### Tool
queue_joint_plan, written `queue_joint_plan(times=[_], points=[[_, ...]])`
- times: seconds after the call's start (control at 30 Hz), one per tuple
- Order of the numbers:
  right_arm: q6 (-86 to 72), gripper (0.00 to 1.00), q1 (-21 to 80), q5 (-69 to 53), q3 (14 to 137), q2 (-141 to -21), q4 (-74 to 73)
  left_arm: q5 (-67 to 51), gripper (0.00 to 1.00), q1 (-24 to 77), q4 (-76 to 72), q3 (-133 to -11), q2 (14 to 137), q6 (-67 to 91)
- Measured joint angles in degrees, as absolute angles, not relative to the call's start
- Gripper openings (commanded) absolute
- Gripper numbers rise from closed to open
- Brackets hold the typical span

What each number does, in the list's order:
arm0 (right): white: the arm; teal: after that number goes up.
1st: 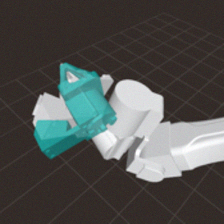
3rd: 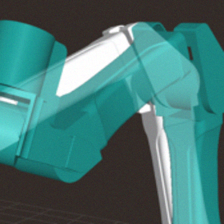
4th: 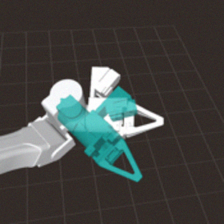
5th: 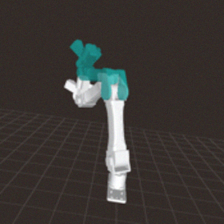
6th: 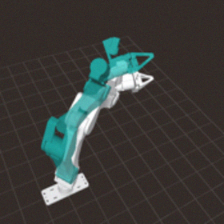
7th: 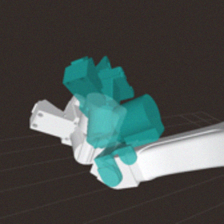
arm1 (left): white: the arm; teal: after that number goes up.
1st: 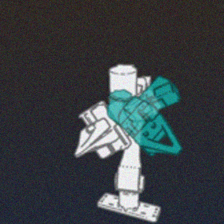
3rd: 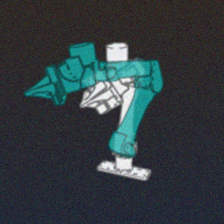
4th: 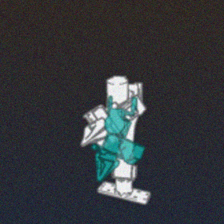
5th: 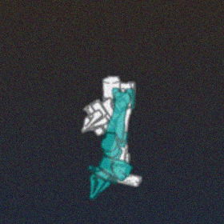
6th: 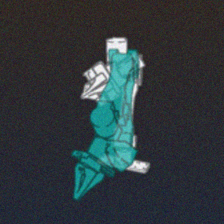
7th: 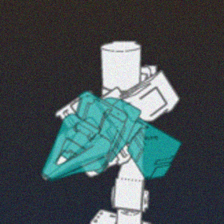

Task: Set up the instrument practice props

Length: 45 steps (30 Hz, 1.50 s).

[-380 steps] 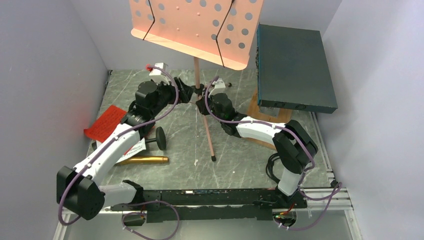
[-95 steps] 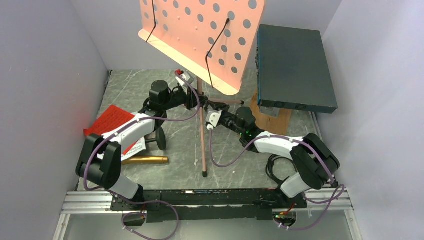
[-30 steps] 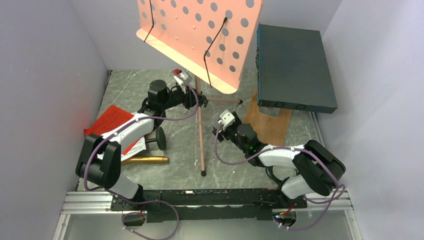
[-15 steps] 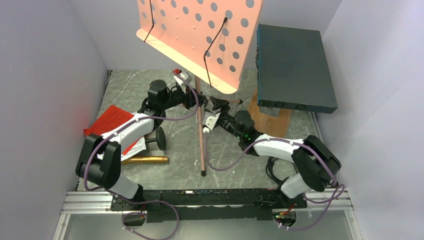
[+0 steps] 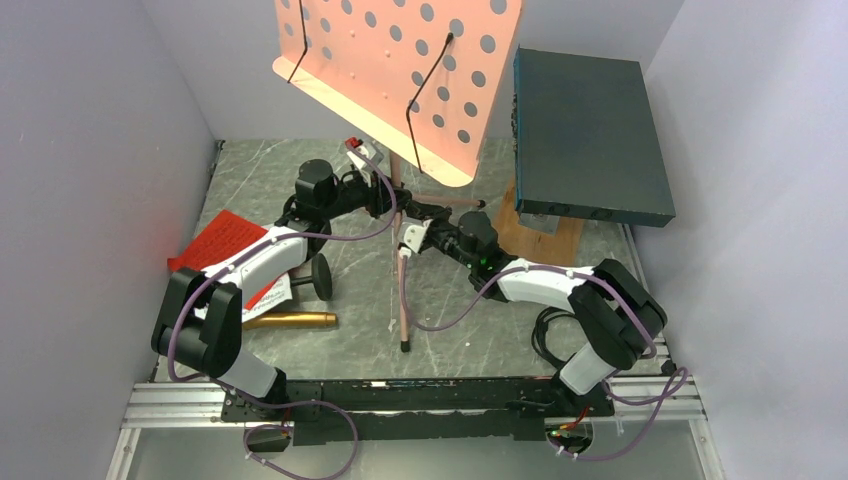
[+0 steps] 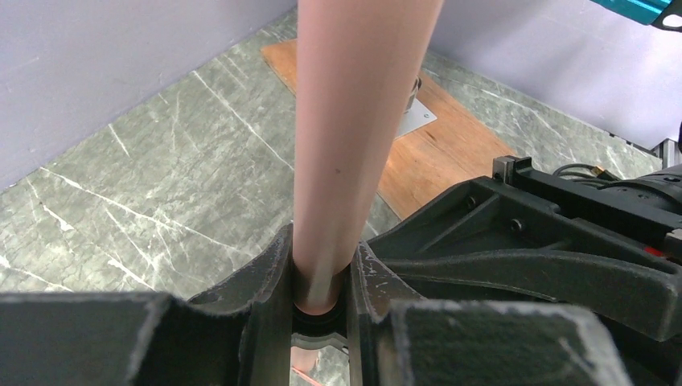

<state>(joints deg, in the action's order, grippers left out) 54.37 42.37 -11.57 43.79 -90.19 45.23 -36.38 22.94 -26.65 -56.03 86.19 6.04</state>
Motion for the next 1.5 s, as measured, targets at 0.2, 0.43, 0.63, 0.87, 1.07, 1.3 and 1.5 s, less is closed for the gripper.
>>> queue_joint_plan(times=[0.2, 0.43, 0.63, 0.87, 1.07, 1.3, 1.5], points=[[47.8, 0.0, 42.5, -8.7, 44.8, -90.9, 45.4, -36.2, 0.0, 22.7, -26.7, -56.0, 86.2, 6.2], [24.0, 0.15, 42.5, -4.2, 45.9, -90.9, 44.9, -36.1, 0.0, 22.6, -26.6, -56.0, 86.2, 6.3], [-9.5, 0.11, 41.3, 0.1, 54.0, -90.9, 29.7, -34.2, 0.0, 22.1, -26.6, -56.0, 86.2, 6.2], [-26.6, 0.14, 40.6, 1.6, 56.9, -90.5, 22.2, -34.2, 0.0, 22.1, -26.6, -56.0, 86.2, 6.3], [-31.1, 0.38, 40.6, 3.2, 57.7, -90.1, 19.4, -34.3, 0.0, 22.1, -26.6, -56.0, 86.2, 6.3], [-32.0, 0.48, 40.5, 6.1, 57.7, -89.7, 17.3, -34.6, 0.0, 22.1, -26.7, -56.0, 86.2, 6.7], [-31.1, 0.44, 40.5, 6.3, 57.8, -88.9, 16.1, -34.7, 0.0, 22.4, -26.7, -56.0, 86.2, 6.7]])
